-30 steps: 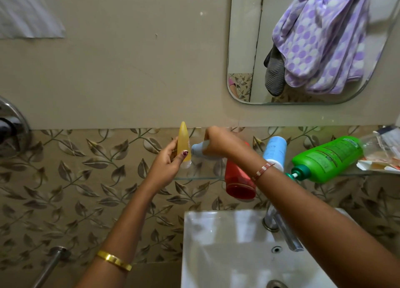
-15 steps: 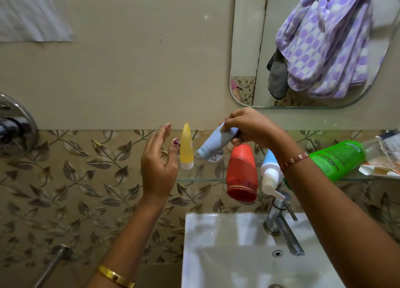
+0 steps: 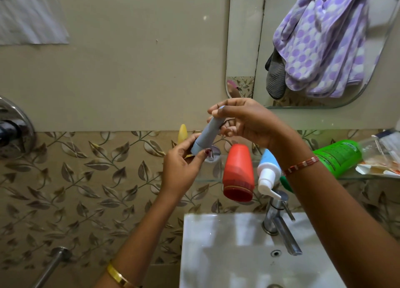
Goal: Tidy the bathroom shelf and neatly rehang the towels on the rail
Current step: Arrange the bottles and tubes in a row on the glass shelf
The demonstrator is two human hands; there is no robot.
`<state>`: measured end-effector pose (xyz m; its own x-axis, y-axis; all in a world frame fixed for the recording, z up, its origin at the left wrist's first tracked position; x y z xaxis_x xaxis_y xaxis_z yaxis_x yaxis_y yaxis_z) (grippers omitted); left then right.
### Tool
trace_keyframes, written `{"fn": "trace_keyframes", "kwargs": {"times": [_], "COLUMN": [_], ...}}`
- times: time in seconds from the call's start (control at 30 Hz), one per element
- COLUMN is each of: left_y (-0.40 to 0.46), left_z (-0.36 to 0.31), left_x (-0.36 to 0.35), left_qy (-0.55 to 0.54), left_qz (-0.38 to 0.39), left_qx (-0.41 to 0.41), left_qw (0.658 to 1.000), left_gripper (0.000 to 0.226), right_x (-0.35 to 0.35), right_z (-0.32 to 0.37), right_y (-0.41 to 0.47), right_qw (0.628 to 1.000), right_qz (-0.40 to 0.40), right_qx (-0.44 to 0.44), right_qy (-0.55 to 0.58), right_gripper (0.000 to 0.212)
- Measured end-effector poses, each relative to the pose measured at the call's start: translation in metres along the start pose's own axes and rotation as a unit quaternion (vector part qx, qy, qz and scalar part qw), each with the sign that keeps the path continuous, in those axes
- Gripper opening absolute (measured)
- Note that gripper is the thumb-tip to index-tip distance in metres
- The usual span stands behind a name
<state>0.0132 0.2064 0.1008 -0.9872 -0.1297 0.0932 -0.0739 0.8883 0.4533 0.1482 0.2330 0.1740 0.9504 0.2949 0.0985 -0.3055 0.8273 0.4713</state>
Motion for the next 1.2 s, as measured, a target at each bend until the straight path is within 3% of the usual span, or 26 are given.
{"fn": "trace_keyframes", "kwargs": {"times": [0.07, 0.13, 0.23, 0.33, 0.4, 0.5, 0.57, 0.63, 0.8, 0.9, 1.03, 1.2], "left_y": [0.003, 0.001, -0.004, -0.008, -0.006, 0.0, 0.003, 0.003, 0.0, 0.005, 0.012, 0.016], "left_z": [0.011, 0.016, 0.016, 0.016, 0.017, 0.021, 0.023, 0.023, 0.017, 0.026, 0.044, 0.054], "left_x": [-0.009, -0.017, -0.026, -0.03, -0.028, -0.015, 0.003, 0.023, 0.042, 0.039, 0.028, 0.022], "left_qy": [-0.168, -0.266, -0.317, -0.338, -0.334, -0.251, -0.141, -0.048, 0.11, 0.122, 0.109, 0.16], "left_qz": [0.096, 0.167, 0.236, 0.261, 0.242, 0.167, 0.072, -0.036, -0.179, -0.181, -0.107, -0.087], "left_qx": [0.126, 0.192, 0.243, 0.272, 0.276, 0.257, 0.208, 0.131, -0.004, 0.01, 0.062, 0.074], "left_qw": [0.973, 0.93, 0.886, 0.862, 0.868, 0.918, 0.965, 0.99, 0.978, 0.976, 0.986, 0.98], "left_gripper": [0.037, 0.035, 0.031, 0.031, 0.027, 0.023, 0.021, 0.019, 0.024, 0.036, 0.05, 0.054], "right_x": [0.001, 0.003, 0.005, 0.002, 0.001, 0.005, 0.007, 0.008, -0.008, -0.014, -0.015, -0.02], "right_z": [-0.001, -0.004, -0.008, -0.009, -0.011, -0.015, -0.017, -0.02, -0.04, -0.054, -0.062, -0.063], "right_y": [-0.001, -0.002, -0.005, -0.006, -0.005, -0.003, -0.001, 0.001, 0.009, 0.013, 0.015, 0.015], "right_qw": [0.999, 0.998, 0.993, 0.993, 0.996, 0.996, 0.991, 0.981, 0.945, 0.929, 0.906, 0.91], "right_qz": [0.03, 0.054, 0.087, 0.096, 0.073, 0.007, -0.036, -0.055, -0.041, -0.05, -0.057, -0.048], "right_qx": [0.009, 0.018, 0.025, 0.034, 0.036, 0.026, 0.021, 0.017, -0.006, -0.028, -0.038, -0.042], "right_qy": [0.014, -0.016, -0.071, -0.058, -0.046, -0.086, -0.129, -0.187, -0.325, -0.366, -0.417, -0.411], "right_gripper": [0.015, 0.022, 0.028, 0.029, 0.026, 0.025, 0.019, 0.016, 0.016, 0.021, 0.029, 0.032]}}
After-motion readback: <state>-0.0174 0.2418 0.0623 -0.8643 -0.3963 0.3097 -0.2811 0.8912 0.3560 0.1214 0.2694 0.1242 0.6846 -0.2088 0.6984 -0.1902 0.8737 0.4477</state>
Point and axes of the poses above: each hand's wrist, its own y-axis towards the middle knuckle, its own x-axis out of the back of the hand, z = x × y, the point moved 6 cm from there along y, towards the middle knuckle, and after that the axes turned 14 degrees about x, right-handed, at the moved point
